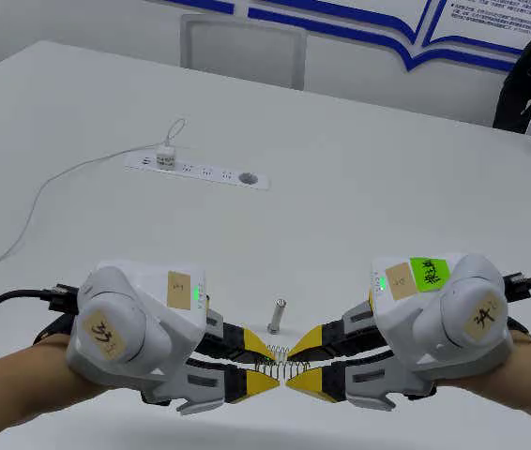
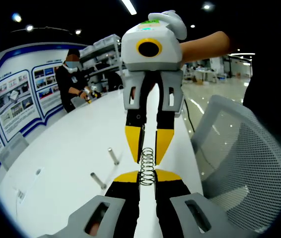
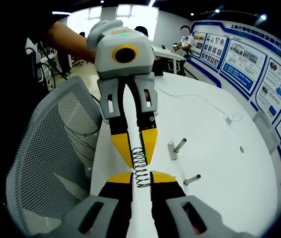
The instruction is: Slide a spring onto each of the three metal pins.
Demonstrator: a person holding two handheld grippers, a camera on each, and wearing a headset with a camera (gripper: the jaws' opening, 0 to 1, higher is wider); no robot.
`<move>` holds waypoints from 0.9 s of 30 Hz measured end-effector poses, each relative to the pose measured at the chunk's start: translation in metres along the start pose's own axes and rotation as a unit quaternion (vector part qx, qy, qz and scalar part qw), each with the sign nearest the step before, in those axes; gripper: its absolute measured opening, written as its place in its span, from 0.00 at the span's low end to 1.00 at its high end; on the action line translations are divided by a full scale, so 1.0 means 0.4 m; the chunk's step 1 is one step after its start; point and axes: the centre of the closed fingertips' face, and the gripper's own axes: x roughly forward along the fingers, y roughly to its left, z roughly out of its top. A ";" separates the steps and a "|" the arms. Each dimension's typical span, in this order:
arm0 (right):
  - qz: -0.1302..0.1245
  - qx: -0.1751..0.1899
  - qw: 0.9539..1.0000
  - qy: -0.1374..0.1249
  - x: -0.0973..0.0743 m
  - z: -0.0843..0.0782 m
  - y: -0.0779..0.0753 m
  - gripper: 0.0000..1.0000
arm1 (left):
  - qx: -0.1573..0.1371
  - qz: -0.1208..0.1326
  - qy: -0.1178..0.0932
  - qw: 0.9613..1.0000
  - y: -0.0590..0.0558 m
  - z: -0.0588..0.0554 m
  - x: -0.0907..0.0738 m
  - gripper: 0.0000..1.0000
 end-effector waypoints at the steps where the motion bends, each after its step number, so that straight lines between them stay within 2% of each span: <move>1: 0.000 0.001 1.000 0.001 0.000 -0.003 0.001 0.15 | -0.001 -0.001 0.000 1.000 -0.001 -0.001 -0.001 0.10; 5: 0.002 0.001 1.000 0.013 0.003 -0.023 0.003 0.17 | -0.009 -0.002 0.003 1.000 -0.002 -0.006 -0.003 0.10; 8: 0.001 0.007 1.000 0.012 0.002 -0.028 0.002 0.16 | -0.013 -0.003 -0.002 1.000 -0.005 -0.002 -0.007 0.10; 12: 0.000 0.012 1.000 -0.003 -0.001 -0.015 0.002 0.12 | -0.010 -0.003 0.000 1.000 -0.007 -0.002 -0.005 0.10; 19: 0.002 0.019 1.000 -0.008 -0.014 -0.010 -0.001 0.11 | -0.011 -0.001 -0.005 1.000 -0.004 0.005 -0.005 0.10; 27: 0.005 0.031 0.999 -0.031 -0.030 0.017 -0.002 0.11 | -0.010 0.003 -0.011 1.000 0.000 0.009 -0.012 0.10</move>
